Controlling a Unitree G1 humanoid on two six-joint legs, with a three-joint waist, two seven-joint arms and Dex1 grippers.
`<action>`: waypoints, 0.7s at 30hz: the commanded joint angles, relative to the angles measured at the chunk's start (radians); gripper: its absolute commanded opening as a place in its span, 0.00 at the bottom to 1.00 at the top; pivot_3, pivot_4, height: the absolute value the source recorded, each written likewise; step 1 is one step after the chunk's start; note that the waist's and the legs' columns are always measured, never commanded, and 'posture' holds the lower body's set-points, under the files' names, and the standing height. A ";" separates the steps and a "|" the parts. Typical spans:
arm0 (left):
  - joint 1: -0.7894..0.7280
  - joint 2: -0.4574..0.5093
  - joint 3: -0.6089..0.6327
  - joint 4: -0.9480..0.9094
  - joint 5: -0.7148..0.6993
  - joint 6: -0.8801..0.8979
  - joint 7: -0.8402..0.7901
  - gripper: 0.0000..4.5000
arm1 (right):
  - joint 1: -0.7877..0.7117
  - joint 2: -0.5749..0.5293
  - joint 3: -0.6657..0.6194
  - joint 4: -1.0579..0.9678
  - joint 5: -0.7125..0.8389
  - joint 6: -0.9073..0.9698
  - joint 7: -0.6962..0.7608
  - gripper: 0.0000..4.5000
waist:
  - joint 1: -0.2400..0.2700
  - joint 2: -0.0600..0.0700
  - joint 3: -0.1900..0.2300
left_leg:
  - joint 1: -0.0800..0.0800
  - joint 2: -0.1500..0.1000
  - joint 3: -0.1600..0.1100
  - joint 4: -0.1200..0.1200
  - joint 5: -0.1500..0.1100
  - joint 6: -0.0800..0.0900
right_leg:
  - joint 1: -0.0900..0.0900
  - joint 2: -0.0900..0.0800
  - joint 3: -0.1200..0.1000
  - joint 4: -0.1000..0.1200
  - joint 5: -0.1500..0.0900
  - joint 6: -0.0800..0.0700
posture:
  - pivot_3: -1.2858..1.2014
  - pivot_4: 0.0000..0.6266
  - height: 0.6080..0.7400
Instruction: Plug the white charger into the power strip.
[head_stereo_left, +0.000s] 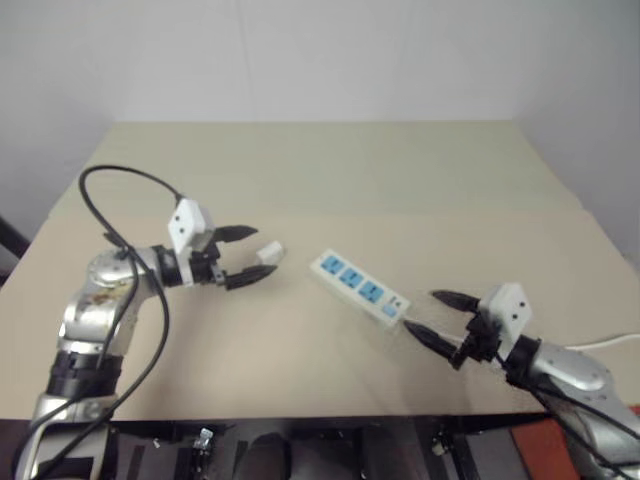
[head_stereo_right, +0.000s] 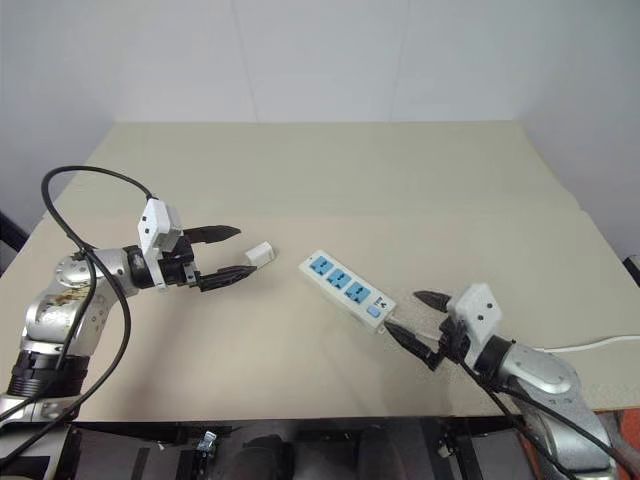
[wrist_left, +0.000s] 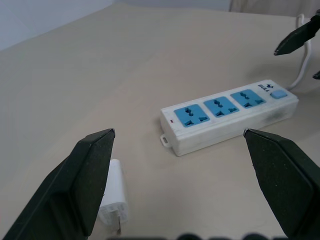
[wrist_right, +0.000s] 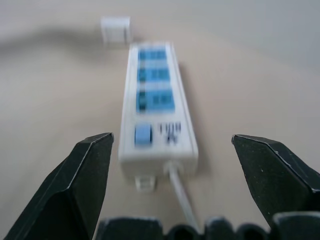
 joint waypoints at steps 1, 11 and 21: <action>-0.008 0.016 0.030 -0.031 -0.020 0.002 -0.005 1.00 | -0.031 0.034 0.022 0.033 -0.001 -0.038 -0.025 0.99 | 0.002 0.000 0.000 | 0.000 0.000 0.000 0.000 0.000 0.000 | 0.000 0.000 0.000 0.000 0.000 0.000 | 0.52 0.24 1.00; -0.013 0.028 0.027 -0.031 -0.027 0.002 -0.006 1.00 | -0.120 0.073 0.148 0.127 -0.072 -0.093 -0.019 0.99 | 0.003 0.000 0.000 | 0.000 0.000 0.000 0.000 0.000 0.000 | 0.000 0.000 0.000 0.000 0.000 0.000 | 0.52 0.24 1.00; 0.005 0.033 0.033 -0.058 -0.031 0.010 0.011 1.00 | -0.139 0.071 0.203 0.223 -0.135 -0.160 0.000 0.99 | 0.001 0.000 0.000 | 0.000 0.000 0.000 0.000 0.000 0.000 | 0.000 0.000 0.000 0.000 0.000 0.000 | 0.52 0.24 1.00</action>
